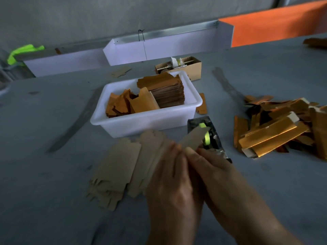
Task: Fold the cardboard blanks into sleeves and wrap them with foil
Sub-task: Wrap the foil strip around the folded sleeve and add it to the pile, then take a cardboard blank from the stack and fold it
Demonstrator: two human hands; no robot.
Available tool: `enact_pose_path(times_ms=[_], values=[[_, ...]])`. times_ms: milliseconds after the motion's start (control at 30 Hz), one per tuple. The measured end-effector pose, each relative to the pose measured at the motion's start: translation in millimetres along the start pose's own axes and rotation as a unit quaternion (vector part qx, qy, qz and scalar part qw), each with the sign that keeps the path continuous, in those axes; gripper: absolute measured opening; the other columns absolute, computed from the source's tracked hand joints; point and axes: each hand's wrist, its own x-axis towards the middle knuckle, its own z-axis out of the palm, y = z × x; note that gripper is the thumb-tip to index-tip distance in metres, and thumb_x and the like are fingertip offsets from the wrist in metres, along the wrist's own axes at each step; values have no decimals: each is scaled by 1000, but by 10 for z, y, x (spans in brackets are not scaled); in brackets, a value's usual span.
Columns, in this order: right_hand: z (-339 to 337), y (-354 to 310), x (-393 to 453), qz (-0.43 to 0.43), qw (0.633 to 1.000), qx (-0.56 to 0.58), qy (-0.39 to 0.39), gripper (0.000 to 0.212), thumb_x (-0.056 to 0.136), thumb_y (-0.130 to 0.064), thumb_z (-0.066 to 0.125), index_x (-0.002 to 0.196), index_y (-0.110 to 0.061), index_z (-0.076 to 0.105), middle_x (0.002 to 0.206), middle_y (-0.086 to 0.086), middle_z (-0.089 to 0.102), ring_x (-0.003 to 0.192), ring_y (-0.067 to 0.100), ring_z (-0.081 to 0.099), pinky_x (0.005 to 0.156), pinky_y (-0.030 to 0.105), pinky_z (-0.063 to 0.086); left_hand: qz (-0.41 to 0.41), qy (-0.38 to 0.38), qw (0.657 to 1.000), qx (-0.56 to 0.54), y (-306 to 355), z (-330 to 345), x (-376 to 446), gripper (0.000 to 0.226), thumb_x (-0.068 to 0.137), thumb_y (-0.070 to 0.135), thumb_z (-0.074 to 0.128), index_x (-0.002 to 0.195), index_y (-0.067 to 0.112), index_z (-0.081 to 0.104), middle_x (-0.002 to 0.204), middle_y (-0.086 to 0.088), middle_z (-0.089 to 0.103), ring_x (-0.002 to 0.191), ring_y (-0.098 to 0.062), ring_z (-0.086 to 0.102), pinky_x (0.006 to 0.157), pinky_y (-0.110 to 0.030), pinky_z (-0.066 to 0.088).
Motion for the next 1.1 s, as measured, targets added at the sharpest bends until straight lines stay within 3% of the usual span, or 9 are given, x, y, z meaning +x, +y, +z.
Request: enact_pose_path(times_ms=[133, 300, 400, 467, 533, 767, 900, 967, 1100], values=[[-70, 13, 55, 10, 997, 63, 51, 23, 94, -15, 47, 88, -5, 68, 84, 20, 69, 77, 26, 66, 73, 36, 56, -27, -53, 989, -139, -8, 4, -9, 32, 87, 29, 52, 102, 13, 74, 115, 4, 69, 105, -7, 66, 85, -18, 52], [-251, -22, 45, 42, 997, 67, 15, 25, 93, -8, 45, 85, -9, 69, 85, 14, 72, 79, 26, 70, 58, 30, 58, -181, -2, 955, -234, -56, -83, 86, 24, 84, 26, 68, 108, 26, 68, 111, 19, 64, 101, 9, 59, 83, -4, 43], [-349, 23, 32, 65, 996, 44, -30, 22, 86, -15, 52, 83, -13, 74, 88, 13, 72, 80, 26, 70, 63, 32, 59, -347, -95, 870, -337, -145, -122, 171, 44, 72, 33, 78, 112, 33, 59, 101, 16, 69, 88, 6, 64, 75, -15, 50], [-379, 55, 18, 72, 995, 35, -64, 21, 77, -23, 55, 84, -23, 75, 90, 10, 73, 85, 24, 70, 68, 34, 60, -390, -157, 798, -432, -177, -155, 194, 36, 69, 27, 83, 101, 25, 66, 92, 7, 75, 82, -6, 70, 70, -24, 53], [-395, 65, 10, 77, 994, 28, -75, 21, 78, -23, 56, 87, -23, 75, 93, 9, 73, 88, 24, 70, 70, 34, 59, -393, -171, 773, -467, -165, -156, 177, 27, 67, 23, 81, 92, 21, 70, 86, 1, 76, 78, -14, 72, 65, -25, 54], [-372, 43, -27, 1, 982, -189, -3, 18, 91, -22, 54, 84, -22, 70, 79, 1, 72, 74, 16, 70, 71, 38, 59, -390, -149, 787, -455, -127, -92, 162, 24, 64, 24, 77, 87, 22, 70, 81, 2, 75, 76, -14, 72, 69, -31, 55], [-291, 26, -105, -124, 885, -443, 74, 22, 84, -43, 46, 74, -26, 54, 65, -9, 56, 62, 6, 57, 56, 24, 47, -370, -123, 837, -385, -102, -42, 156, 27, 60, 31, 70, 86, 27, 68, 76, 3, 74, 71, -16, 71, 67, -41, 57], [-224, 4, -132, -178, 868, -455, 91, 20, 80, -45, 44, 78, -27, 54, 64, -12, 54, 62, 6, 56, 53, 23, 46, -360, -112, 854, -358, -99, -37, 151, 28, 60, 33, 66, 87, 27, 68, 75, 3, 73, 70, -17, 69, 68, -48, 57], [-154, 26, -120, -168, 911, -361, 103, 18, 77, -43, 59, 85, -31, 49, 61, -7, 63, 64, -2, 60, 55, 16, 47, -362, -111, 845, -377, -92, -63, 141, 23, 61, 28, 64, 83, 26, 69, 72, 2, 72, 66, -17, 69, 63, -44, 59]])
